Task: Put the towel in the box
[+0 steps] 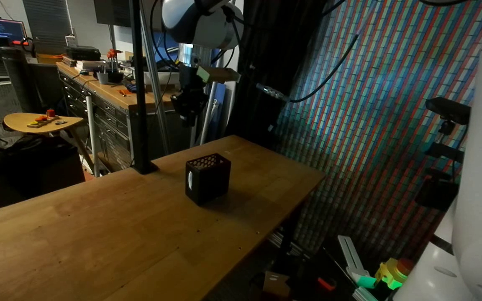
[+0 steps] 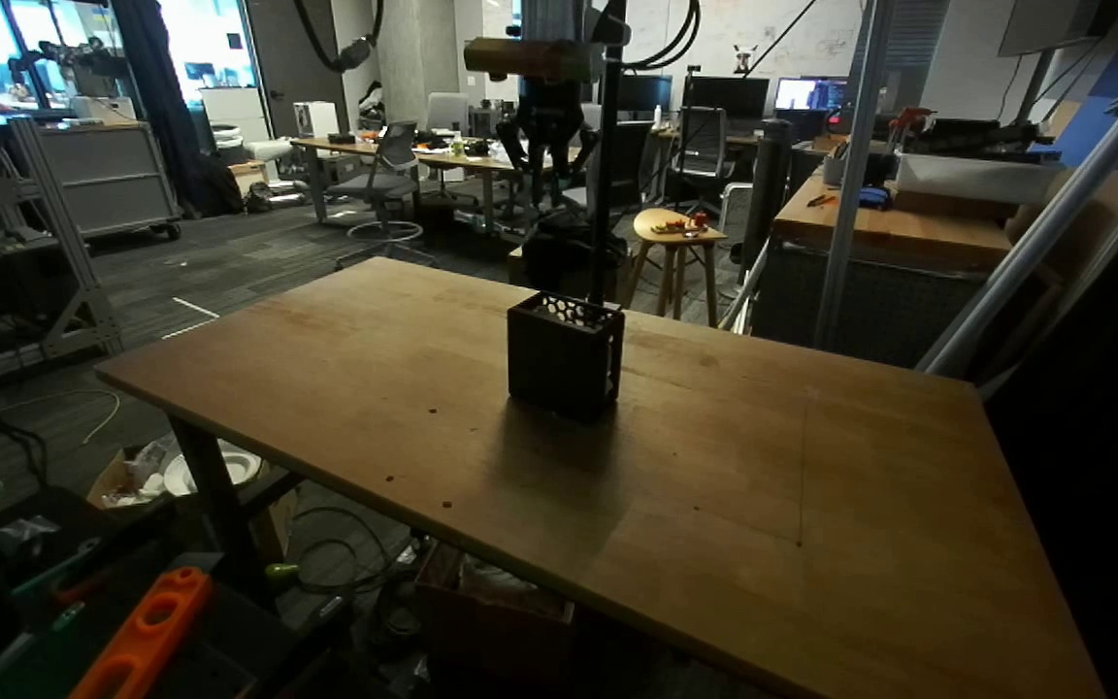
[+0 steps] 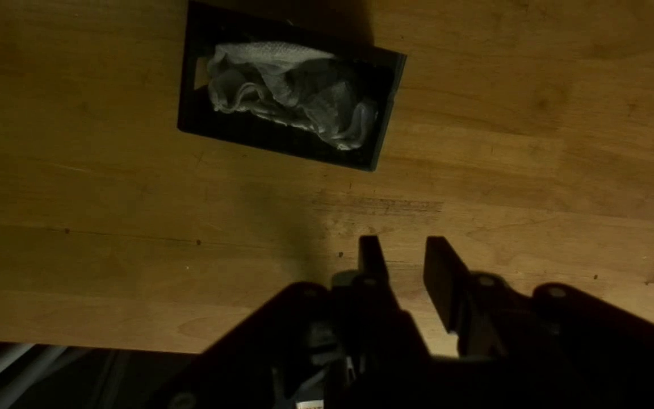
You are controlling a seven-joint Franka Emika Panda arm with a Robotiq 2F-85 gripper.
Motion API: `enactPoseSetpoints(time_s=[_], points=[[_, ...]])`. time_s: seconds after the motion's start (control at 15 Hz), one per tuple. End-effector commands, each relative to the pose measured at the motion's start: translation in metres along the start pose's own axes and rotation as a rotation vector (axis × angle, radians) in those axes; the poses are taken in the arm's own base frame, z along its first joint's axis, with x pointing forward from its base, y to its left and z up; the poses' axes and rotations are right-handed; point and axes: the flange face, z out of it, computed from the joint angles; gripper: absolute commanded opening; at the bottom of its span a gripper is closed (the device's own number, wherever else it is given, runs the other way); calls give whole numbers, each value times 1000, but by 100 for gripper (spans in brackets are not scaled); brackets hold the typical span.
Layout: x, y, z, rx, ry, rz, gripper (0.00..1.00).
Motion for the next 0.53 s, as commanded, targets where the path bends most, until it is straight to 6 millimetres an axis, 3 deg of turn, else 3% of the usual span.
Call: enactPoseSetpoints(time_s=[0.0, 0.47], points=[[0, 0, 2, 1, -4, 0, 27], [0, 1, 3, 1, -6, 1, 27]])
